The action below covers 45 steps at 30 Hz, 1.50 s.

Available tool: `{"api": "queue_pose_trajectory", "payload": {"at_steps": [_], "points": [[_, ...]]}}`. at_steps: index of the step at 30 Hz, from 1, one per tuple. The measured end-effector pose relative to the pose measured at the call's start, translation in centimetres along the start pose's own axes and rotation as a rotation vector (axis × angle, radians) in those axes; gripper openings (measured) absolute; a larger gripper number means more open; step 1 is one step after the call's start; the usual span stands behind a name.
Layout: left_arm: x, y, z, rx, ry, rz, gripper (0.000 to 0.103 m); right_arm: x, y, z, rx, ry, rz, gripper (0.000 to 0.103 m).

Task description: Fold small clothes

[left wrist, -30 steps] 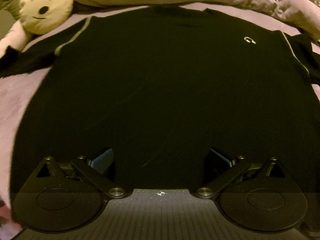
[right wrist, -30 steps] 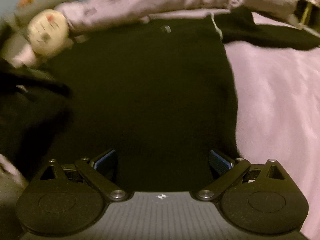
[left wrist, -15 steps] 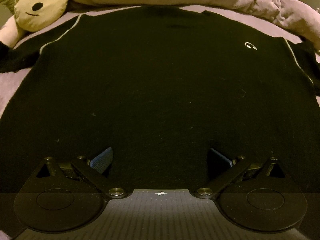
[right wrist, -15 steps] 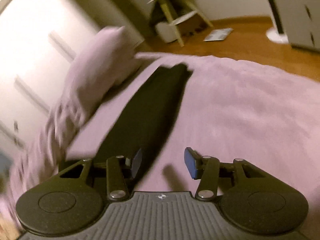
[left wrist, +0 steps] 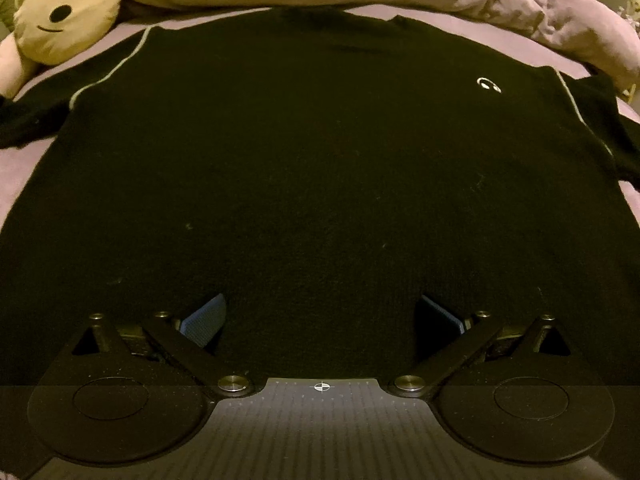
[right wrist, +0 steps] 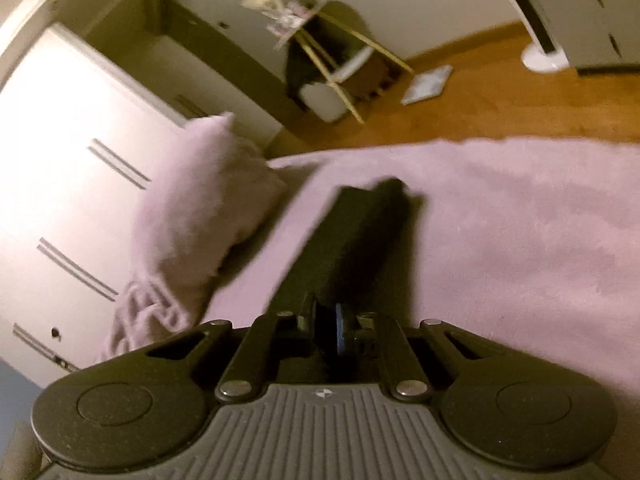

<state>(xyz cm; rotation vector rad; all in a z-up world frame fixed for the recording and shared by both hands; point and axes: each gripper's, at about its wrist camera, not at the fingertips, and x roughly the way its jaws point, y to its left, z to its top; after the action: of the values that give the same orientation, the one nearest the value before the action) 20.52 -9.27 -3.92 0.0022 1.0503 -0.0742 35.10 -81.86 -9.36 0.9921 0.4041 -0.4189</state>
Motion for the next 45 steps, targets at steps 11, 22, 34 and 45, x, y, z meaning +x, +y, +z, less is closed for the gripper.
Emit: {"api": "queue_pose_trajectory", "payload": {"at_steps": [11, 22, 34, 45], "points": [[-4.6, 6.2, -1.7, -0.122, -0.051, -0.037, 0.103, -7.8, 18.0, -5.1, -0.445, 0.022, 0.251, 0.008], [-5.6, 12.2, -2.2, -0.288, -0.041, -0.030, 0.103, -13.4, 23.7, -22.6, -0.667, 0.399, 0.579, 0.061], [-0.6, 6.0, 6.9, -0.236, -0.141, -0.197, 0.103, -15.9, 5.6, -24.8, -0.456, 0.343, 0.288, 0.064], [10.4, 0.5, 15.1, -0.334, -0.032, -0.326, 0.103, -16.1, 4.1, -28.1, -0.555, 0.247, 0.421, 0.081]]}}
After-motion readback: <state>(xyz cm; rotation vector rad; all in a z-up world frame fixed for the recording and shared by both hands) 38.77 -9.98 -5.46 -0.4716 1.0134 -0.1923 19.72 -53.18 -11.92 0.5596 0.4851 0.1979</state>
